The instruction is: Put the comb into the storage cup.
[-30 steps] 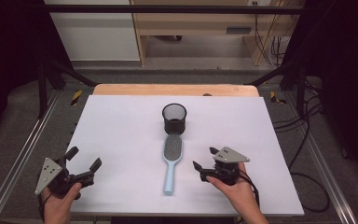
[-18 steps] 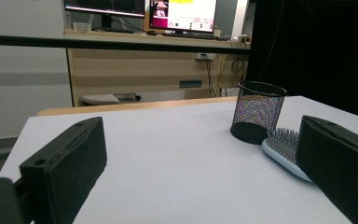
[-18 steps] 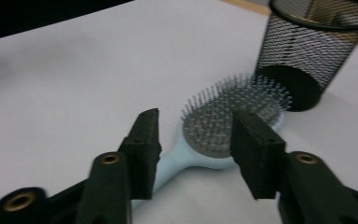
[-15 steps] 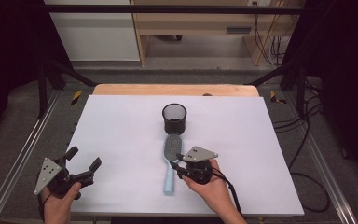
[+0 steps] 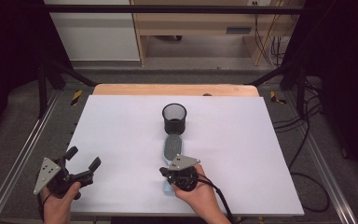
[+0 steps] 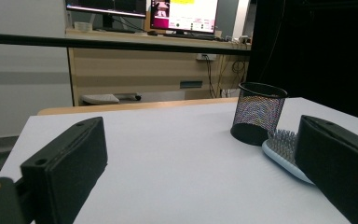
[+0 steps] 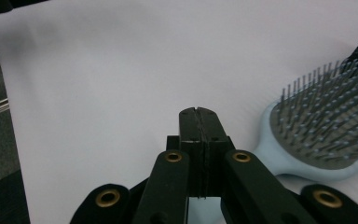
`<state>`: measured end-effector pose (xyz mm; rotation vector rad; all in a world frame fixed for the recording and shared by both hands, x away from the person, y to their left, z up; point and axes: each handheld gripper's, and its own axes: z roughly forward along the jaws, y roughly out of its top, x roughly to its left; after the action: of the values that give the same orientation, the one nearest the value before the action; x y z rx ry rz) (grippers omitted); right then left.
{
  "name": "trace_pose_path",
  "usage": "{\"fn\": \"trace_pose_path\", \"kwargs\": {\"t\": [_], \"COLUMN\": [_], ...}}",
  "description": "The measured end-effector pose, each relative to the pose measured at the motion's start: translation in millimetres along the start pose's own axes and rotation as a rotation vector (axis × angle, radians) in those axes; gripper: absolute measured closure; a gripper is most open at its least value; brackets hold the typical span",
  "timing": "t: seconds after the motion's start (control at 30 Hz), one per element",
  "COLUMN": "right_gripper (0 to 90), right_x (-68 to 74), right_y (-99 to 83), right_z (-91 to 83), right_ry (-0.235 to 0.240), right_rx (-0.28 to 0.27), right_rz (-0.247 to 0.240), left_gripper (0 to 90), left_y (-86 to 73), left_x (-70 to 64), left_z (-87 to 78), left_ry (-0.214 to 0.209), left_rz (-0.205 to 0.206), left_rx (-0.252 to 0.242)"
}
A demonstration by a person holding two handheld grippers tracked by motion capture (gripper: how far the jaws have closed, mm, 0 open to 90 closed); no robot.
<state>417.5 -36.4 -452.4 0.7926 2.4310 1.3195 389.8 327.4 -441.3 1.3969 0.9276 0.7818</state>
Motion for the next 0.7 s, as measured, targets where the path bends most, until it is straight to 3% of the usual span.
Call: {"fn": "trace_pose_path", "kwargs": {"t": [0.7], "right_gripper": [90.0], "right_x": [13.3], "right_y": [-11.3], "right_z": [10.7], "right_ry": [0.029], "right_rx": [0.149], "right_rz": [-0.014], "left_gripper": [2.6], "left_y": [-0.7], "left_x": [-3.2], "left_z": [1.8], "left_ry": [-0.003], "left_rz": [0.017], "left_rx": [0.012]}}
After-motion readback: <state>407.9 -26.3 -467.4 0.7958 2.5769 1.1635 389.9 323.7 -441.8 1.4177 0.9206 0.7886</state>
